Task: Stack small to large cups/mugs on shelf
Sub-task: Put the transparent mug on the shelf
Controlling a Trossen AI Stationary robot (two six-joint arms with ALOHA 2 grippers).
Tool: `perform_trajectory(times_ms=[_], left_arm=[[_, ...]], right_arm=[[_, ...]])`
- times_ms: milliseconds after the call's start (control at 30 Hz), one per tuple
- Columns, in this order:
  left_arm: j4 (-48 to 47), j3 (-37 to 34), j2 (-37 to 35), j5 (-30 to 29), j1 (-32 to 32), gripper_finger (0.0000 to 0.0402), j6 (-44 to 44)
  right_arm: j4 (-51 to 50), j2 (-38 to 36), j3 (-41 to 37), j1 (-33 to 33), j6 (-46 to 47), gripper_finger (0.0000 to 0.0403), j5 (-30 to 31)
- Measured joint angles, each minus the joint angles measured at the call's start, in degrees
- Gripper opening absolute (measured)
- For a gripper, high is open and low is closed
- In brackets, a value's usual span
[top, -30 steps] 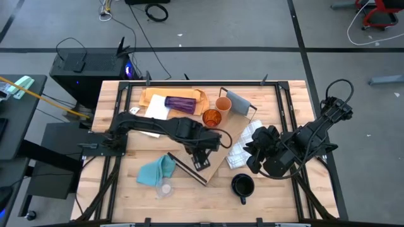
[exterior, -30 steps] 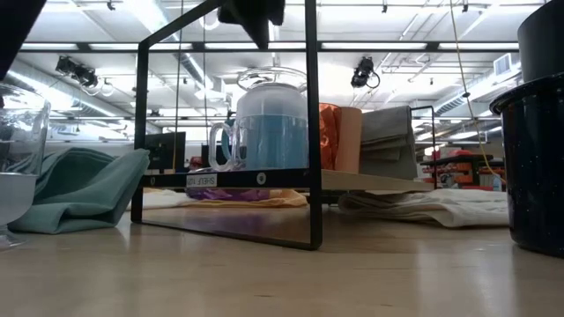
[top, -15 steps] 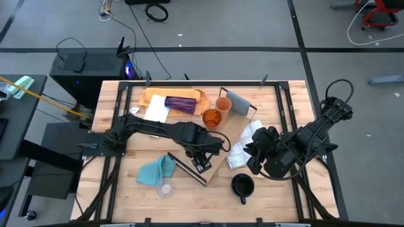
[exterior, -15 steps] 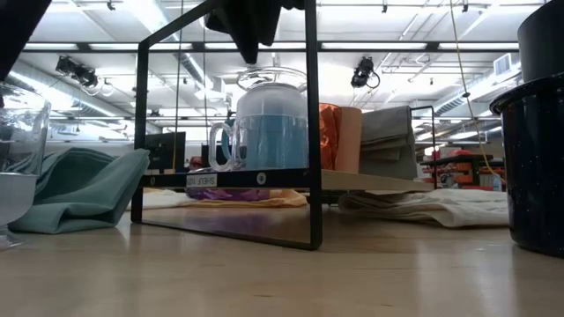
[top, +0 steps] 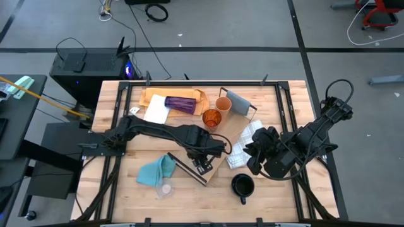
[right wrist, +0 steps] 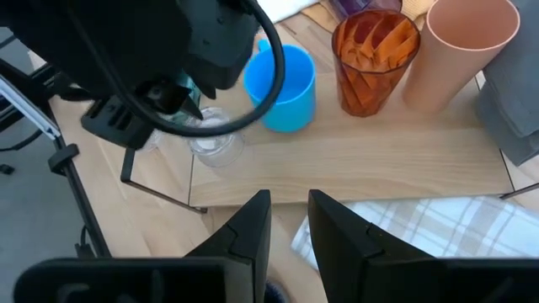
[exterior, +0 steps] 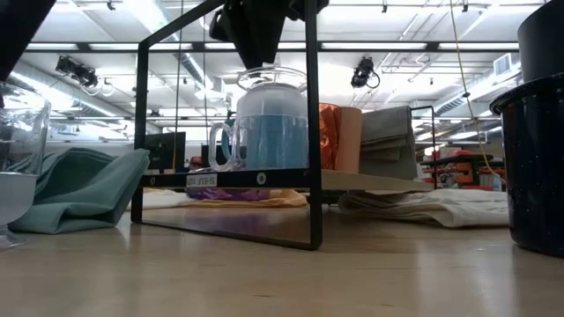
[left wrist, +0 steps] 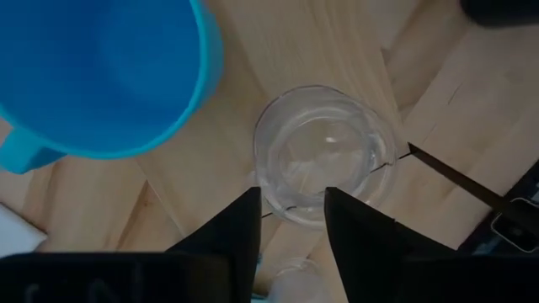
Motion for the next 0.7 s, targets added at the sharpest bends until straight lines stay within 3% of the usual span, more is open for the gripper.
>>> perform_trajectory(times_ms=[700], left_arm=[[0.02, 0.00, 0.66, -0.04, 0.57, 0.0152, 0.36]], right_arm=[[0.07, -0.02, 0.00, 0.76, 0.50, 0.0089, 0.00]])
